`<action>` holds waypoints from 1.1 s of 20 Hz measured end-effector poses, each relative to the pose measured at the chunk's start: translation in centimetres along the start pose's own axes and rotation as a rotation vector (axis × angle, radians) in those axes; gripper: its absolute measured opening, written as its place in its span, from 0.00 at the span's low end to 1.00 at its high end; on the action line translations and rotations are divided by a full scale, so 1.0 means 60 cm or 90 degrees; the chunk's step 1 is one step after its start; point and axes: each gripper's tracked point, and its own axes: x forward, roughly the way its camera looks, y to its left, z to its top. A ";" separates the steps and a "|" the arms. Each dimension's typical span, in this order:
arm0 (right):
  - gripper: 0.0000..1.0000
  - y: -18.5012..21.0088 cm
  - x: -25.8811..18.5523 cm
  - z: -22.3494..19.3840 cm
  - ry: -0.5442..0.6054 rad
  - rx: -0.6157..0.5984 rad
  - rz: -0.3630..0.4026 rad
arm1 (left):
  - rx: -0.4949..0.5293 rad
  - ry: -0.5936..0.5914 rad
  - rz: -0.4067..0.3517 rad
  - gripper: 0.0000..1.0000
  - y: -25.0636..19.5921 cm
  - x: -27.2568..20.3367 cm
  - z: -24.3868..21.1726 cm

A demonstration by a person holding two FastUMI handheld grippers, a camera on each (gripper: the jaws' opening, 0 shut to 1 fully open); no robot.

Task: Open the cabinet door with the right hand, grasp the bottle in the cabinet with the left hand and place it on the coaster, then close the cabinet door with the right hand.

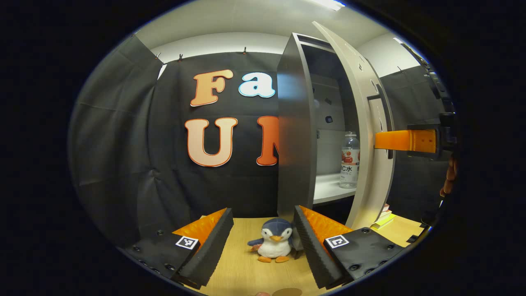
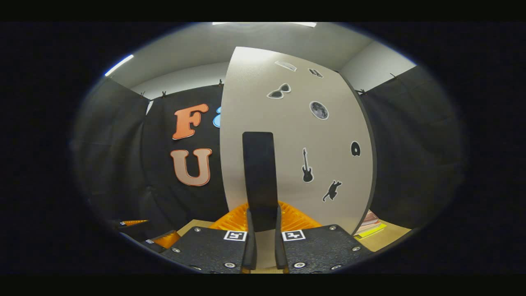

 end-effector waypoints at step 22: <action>0.18 -0.110 -0.103 0.013 0.058 0.120 0.136 | -0.015 -0.041 -0.032 0.96 -0.231 -0.048 0.059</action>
